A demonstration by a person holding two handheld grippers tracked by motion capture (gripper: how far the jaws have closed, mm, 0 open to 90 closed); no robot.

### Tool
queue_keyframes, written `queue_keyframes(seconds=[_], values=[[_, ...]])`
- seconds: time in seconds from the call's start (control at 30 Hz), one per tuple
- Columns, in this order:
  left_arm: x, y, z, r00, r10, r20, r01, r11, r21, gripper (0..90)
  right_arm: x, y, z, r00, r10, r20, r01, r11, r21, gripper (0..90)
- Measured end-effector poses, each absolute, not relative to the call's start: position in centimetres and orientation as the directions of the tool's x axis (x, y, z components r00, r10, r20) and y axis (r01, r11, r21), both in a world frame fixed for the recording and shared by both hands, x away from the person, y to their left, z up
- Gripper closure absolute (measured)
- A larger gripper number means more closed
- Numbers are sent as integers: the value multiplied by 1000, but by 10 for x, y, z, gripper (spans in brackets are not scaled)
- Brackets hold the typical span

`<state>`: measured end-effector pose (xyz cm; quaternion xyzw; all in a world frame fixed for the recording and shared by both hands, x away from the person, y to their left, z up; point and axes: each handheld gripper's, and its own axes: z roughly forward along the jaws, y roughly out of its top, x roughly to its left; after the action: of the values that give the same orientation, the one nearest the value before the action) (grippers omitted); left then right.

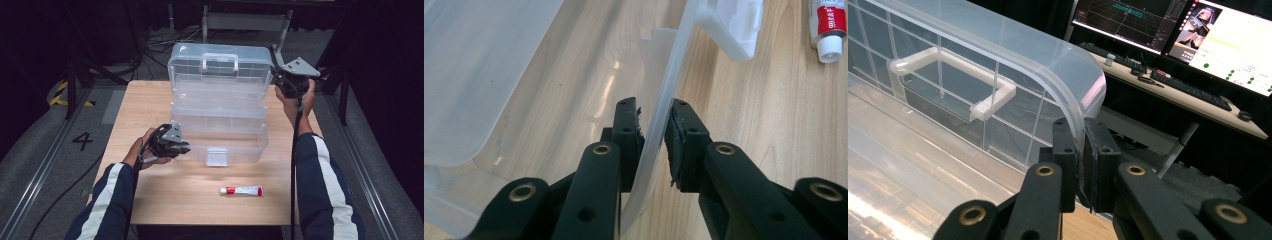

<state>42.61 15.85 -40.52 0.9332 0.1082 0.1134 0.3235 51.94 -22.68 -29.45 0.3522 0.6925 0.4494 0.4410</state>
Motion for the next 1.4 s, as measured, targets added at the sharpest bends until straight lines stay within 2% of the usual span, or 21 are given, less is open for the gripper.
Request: queue_keyframes(seconds=[1.4], values=[[425,158,-405,950,272,154,119,-771,625,762,563,-228,-290,-389,889,-244,158,325,933,846]])
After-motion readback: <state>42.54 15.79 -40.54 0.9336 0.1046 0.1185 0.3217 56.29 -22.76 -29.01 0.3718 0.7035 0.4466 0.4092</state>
